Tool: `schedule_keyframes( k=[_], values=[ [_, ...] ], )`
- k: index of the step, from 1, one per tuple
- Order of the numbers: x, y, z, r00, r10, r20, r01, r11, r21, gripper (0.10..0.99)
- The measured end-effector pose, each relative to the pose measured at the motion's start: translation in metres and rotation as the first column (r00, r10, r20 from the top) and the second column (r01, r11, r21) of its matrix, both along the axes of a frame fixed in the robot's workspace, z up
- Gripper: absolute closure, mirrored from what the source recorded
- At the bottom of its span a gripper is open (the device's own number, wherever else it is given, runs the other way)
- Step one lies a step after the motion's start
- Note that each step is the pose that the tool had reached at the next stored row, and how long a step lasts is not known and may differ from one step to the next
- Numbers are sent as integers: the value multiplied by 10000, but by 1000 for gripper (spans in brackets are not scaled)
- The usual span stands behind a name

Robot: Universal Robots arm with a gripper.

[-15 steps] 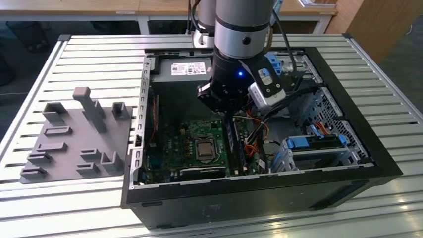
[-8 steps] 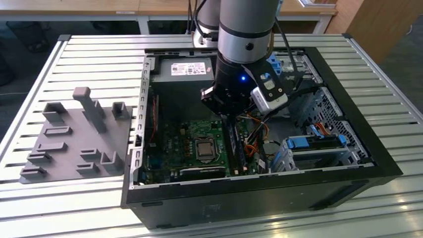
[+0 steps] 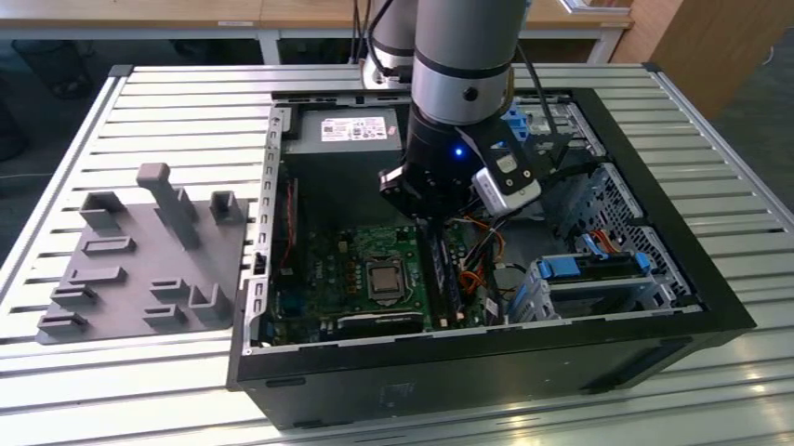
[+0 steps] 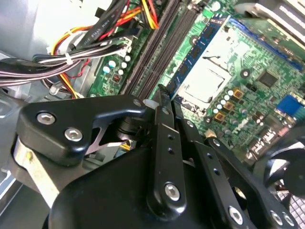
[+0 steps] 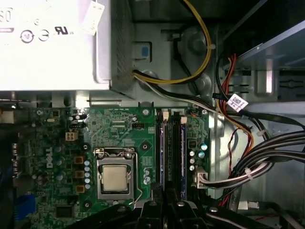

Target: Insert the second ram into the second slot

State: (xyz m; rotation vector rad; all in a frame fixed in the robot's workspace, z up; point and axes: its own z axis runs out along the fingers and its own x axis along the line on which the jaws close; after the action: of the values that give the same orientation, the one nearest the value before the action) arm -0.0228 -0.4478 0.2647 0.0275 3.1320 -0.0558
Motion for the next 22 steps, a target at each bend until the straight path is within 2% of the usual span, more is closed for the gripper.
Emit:
schedule_keyframes(
  k=[5,9,12,15,22],
  values=[
    [21,0,-91,9999,154,-52,-154,9999,-4,949],
    [21,0,-141,9998,155,-145,-156,9999,-10,949],
    [24,-4,-195,9998,155,-151,-156,9999,-10,949],
    [28,-41,-227,9998,151,-162,-151,9999,-1,949],
    [30,-53,-237,9998,145,-168,-145,9999,2,949]
  ],
)
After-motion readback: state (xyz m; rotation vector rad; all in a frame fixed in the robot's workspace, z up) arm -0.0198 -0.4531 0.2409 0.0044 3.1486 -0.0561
